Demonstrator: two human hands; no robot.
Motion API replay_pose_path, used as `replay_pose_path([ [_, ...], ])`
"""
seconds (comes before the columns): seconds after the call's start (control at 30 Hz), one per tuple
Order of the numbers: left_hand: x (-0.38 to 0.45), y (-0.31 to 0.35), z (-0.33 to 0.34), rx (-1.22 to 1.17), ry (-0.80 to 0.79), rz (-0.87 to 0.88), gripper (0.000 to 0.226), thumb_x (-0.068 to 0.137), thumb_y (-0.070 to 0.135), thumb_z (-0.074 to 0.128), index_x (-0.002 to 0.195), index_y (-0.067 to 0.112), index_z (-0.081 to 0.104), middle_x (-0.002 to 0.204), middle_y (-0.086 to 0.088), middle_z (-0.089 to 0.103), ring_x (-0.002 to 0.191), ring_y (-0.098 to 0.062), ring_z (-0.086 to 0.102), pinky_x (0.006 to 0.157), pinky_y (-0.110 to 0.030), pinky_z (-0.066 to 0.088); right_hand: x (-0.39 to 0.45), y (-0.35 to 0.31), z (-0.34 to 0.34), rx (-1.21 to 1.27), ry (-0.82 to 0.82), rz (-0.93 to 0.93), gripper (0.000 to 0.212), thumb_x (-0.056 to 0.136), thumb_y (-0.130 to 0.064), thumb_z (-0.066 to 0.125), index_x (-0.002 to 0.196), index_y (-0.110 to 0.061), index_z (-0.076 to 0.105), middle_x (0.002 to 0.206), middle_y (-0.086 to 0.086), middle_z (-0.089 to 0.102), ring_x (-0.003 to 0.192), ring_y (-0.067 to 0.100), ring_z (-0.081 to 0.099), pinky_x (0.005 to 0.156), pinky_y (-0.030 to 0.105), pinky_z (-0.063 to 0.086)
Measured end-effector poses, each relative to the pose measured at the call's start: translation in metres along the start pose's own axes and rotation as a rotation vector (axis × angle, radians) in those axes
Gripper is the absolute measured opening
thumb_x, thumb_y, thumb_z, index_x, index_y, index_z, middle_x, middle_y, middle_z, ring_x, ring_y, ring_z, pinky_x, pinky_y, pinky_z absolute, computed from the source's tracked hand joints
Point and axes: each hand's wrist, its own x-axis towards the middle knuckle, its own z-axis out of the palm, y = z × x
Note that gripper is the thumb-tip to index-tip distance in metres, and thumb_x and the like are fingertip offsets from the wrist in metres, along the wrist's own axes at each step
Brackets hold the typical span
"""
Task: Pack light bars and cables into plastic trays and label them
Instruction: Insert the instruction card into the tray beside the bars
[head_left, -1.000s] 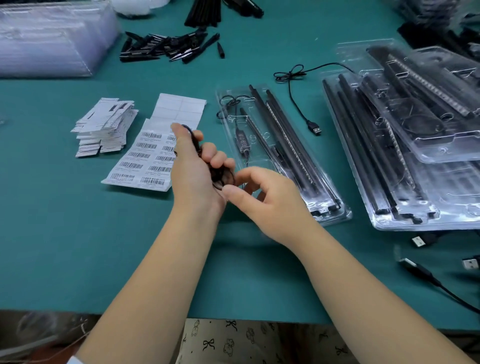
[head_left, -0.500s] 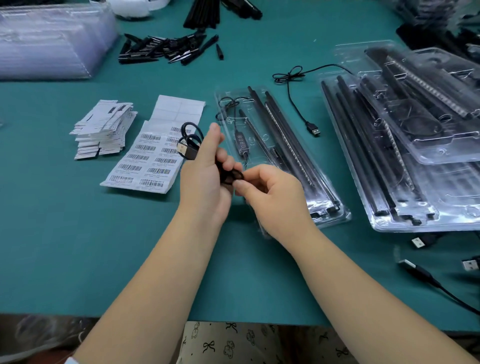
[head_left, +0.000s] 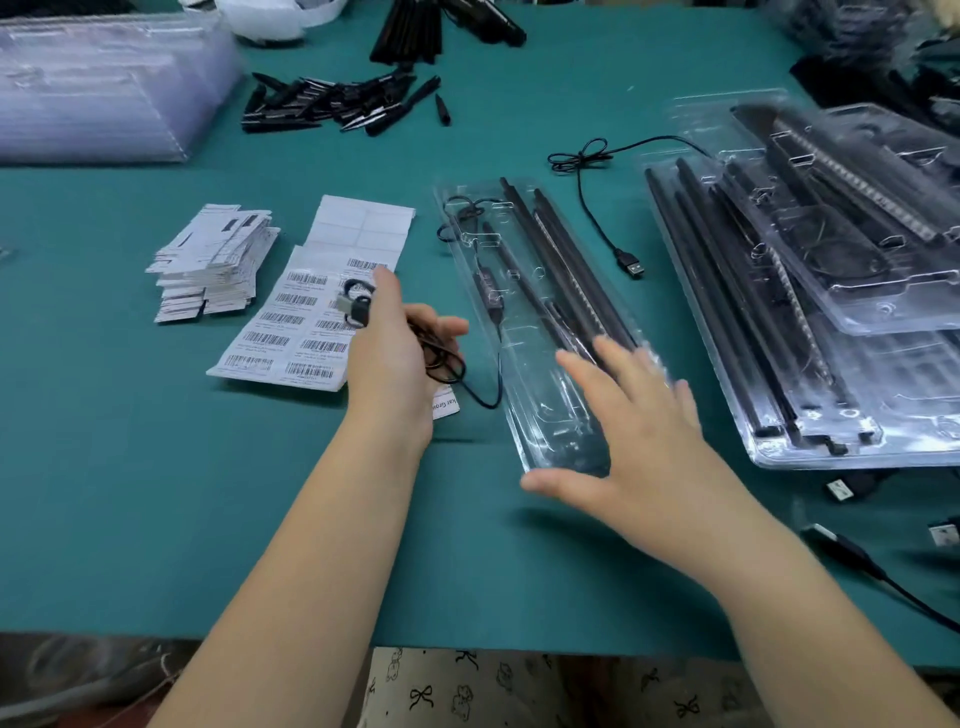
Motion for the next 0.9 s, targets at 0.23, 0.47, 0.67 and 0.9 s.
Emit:
replay_pose_path([
  [0.23, 0.003, -0.014, 0.002, 0.665, -0.048, 0.167, 0.03, 0.08, 0.033, 0.058, 0.061, 0.018, 0.04, 0.056, 0.003, 0.039, 0.047, -0.017, 0.035, 0.041, -0.018, 0.031, -0.007, -0.006, 0.005, 0.304, 0.262, 0.0, 0.082, 0.079, -0.074, 0.021, 0.146, -0.026, 0.027, 0.153, -0.007, 0.026, 0.145, 0.019, 0.009, 0.114, 0.05, 0.013],
  [0.47, -0.008, -0.03, 0.019, 0.97, -0.104, 0.479, 0.042, 0.082, 0.037, 0.066, 0.111, 0.018, 0.041, 0.083, 0.011, 0.053, 0.071, -0.007, 0.052, 0.057, -0.022, 0.035, -0.007, -0.009, 0.012, 0.359, 0.354, -0.001, 0.081, 0.08, -0.069, 0.022, 0.143, -0.02, 0.036, 0.149, 0.0, 0.034, 0.144, 0.025, 0.016, 0.111, 0.055, 0.017],
  [0.67, -0.014, -0.034, 0.022, 1.472, -0.252, 0.828, 0.02, 0.095, 0.024, 0.037, 0.106, 0.011, 0.047, 0.106, -0.01, 0.048, 0.089, -0.028, 0.042, 0.071, -0.035, 0.033, -0.006, -0.009, 0.015, 0.329, 0.374, -0.002, 0.095, 0.077, -0.079, 0.006, 0.142, -0.017, 0.039, 0.149, 0.002, 0.036, 0.143, 0.028, 0.018, 0.111, 0.056, 0.016],
  [0.9, -0.016, -0.052, 0.021, 1.602, -0.193, 0.681, 0.073, 0.096, 0.054, 0.02, 0.151, 0.016, -0.011, 0.142, 0.001, 0.033, 0.129, -0.025, 0.022, 0.104, -0.041, 0.015, -0.006, -0.009, 0.018, 0.275, 0.337, 0.0, 0.083, 0.08, -0.071, 0.021, 0.143, -0.019, 0.037, 0.15, 0.001, 0.034, 0.144, 0.027, 0.014, 0.113, 0.053, 0.008],
])
